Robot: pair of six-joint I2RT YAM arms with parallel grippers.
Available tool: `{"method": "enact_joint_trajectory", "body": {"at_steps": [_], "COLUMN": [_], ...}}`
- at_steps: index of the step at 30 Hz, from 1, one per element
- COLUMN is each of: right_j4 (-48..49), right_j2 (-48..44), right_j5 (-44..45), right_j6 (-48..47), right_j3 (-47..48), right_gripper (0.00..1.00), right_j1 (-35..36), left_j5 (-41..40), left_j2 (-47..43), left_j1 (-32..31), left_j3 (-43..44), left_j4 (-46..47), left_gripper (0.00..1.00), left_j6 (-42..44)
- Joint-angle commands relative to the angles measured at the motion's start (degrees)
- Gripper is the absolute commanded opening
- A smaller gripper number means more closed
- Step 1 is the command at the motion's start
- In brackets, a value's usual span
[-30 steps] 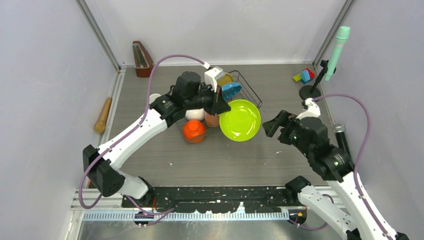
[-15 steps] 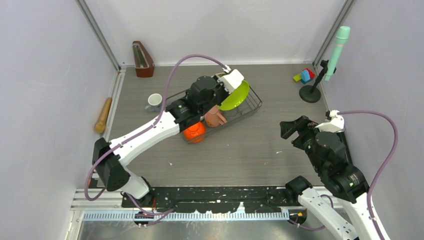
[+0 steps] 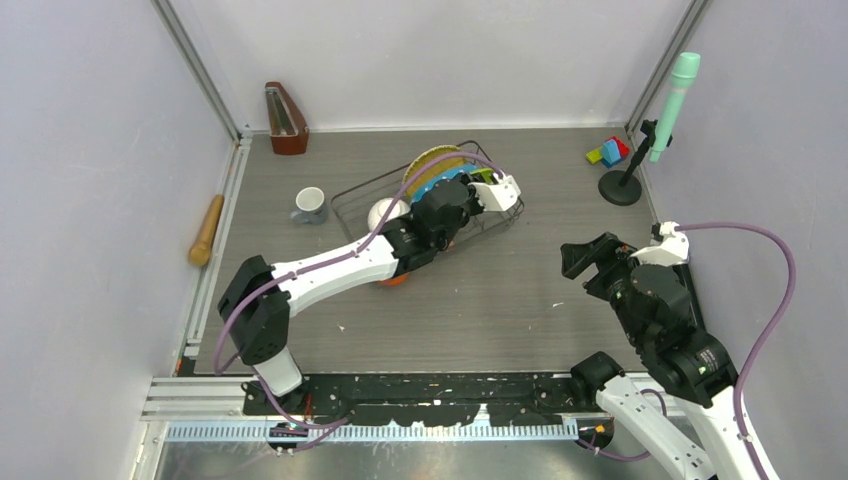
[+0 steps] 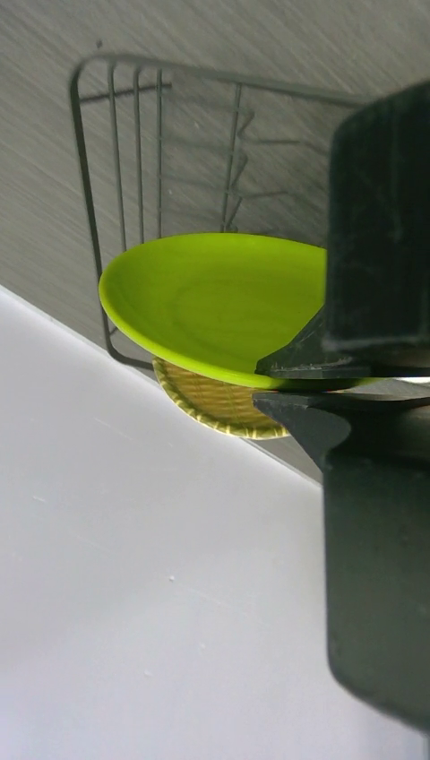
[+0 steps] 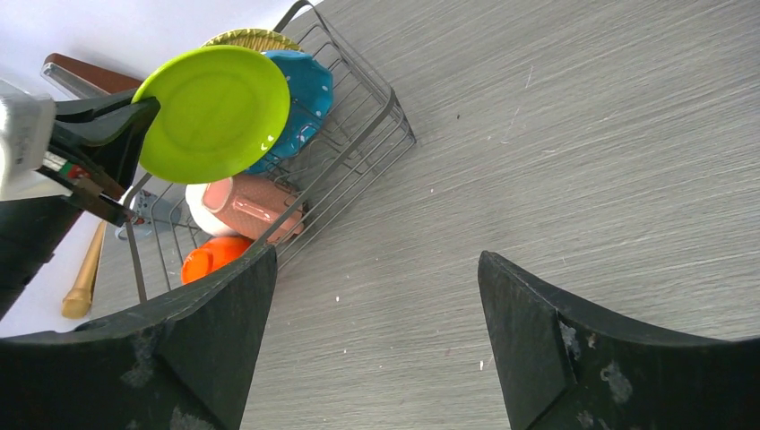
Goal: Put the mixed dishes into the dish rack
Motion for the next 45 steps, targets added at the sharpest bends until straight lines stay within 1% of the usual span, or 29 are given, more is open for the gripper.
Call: {"method": "enact_joint_trajectory", "body": {"at_steps": [1,10,15,20,24,27,28,29,30,31,33,35,37,39,45], "right_j4": [0.91,1.16,0.74,0.64,0.64,0.77,0.78,0.8,0.81,0.82,0.94,0.91,0.9,0.88,0.91], "right_j2": [-0.73,-0.62,-1.44,-1.58,-1.3,-1.04,-0.98,-0.93,-0.88,-0.8,-0.82,-0.88,-0.87,-1.03,-1.02], "right_j5": [1.38,0.38,0.16,0.02,-0.05,-0.18,-0.25,-0.32,-0.52,-0.59,-0.83,-1.07,-1.34,-1.57,-2.23], "right_j6": [0.96,2.07,2.41,2.46,2.67,2.77,2.87,2.95,3.05,3.13,3.21,3.21,3.4,3.54,4.26], "right_j3": [0.0,-0.19,-0.44,-0.4,-0.42,-0.43,-0.5,-0.55,-0.56,-0.57,-0.64,-0.66,-0.66,-0.66,-1.06], "right_gripper": [0.88,0.88,0.88,0.88,0.88,0.88,0.88,0.88,0.88,0.88,0.88,0.88,0.88,0.88,0.88], "right_j1": [0.05,0.05,0.05,0.05,0.05,0.05,0.05,0.05,0.05,0.01,0.04,0.05,0.05,0.05,0.05], "left_j5": [-6.14,-10.39,-14.66,-15.11,-15.52,-15.79,-16.12,-16.63,-17.77,-19.1,-20.29,-20.7,-20.65,-20.35,-14.4], "left_j2": [1.07,6.28,10.38,12.45,11.93,11.05,10.56,10.1,9.76,9.34,8.13,6.6,4.71,2.62,-4.76], "left_j1": [-0.58,-1.99,-2.04,-2.0,-2.02,-1.95,-1.93,-1.99,-2.0,-2.0,-1.99,-1.98,-1.93,-2.0,-1.71], "left_j3": [-2.03,-6.0,-7.9,-8.78,-9.69,-9.9,-9.59,-9.17,-8.76,-8.41,-7.82,-7.44,-7.38,-6.83,-2.41], "left_j4": [13.04,24.02,33.22,34.08,33.84,30.81,28.97,27.37,26.6,25.58,22.84,19.9,17.22,13.83,-4.05], "left_gripper": [0.0,0.0,0.0,0.0,0.0,0.0,0.01,0.05,0.13,0.24,0.44,0.56,0.64,0.7,0.79], "left_j6": [4.96,9.59,15.66,17.2,16.71,14.43,13.29,12.07,10.94,9.43,7.39,5.55,3.77,1.51,-9.12]}}
